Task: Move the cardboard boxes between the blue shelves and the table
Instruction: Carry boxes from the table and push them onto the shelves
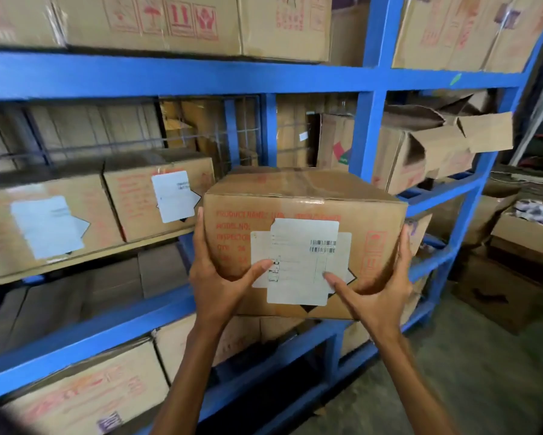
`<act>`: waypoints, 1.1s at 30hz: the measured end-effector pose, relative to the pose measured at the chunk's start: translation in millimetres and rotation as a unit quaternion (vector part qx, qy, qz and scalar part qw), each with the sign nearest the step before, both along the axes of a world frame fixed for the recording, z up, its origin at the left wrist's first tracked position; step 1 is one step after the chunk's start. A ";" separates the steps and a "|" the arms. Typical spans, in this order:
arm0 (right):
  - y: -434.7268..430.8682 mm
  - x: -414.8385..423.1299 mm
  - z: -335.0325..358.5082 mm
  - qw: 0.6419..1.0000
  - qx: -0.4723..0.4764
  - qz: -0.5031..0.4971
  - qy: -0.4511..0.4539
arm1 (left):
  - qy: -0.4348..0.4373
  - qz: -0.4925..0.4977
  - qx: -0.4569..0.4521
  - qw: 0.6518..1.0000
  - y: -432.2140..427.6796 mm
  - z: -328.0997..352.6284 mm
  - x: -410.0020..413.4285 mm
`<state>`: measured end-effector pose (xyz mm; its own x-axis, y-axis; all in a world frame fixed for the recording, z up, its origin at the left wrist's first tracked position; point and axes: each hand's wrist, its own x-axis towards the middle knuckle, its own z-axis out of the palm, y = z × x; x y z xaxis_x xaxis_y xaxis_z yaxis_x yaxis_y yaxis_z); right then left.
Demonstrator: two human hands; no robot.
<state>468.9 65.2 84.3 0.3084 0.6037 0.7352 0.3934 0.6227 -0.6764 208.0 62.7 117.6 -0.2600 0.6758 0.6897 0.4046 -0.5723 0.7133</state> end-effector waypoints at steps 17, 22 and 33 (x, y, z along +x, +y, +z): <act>348.4 10.5 31.1 0.998 0.035 0.051 0.020 | -0.061 0.131 0.005 0.989 274.0 7.5 30.7; 420.4 -12.5 30.9 0.990 0.011 0.131 0.059 | -0.026 0.191 0.018 0.981 327.7 12.8 20.4; 537.2 -67.9 8.1 0.981 -0.069 0.182 0.020 | 0.036 0.324 0.033 0.945 420.6 -0.9 -24.0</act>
<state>401.1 602.4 92.3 0.0814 0.7717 0.6307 0.1325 0.6188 -0.7743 184.0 483.3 116.6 -0.5554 0.3463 0.7560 0.7313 -0.2293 0.6423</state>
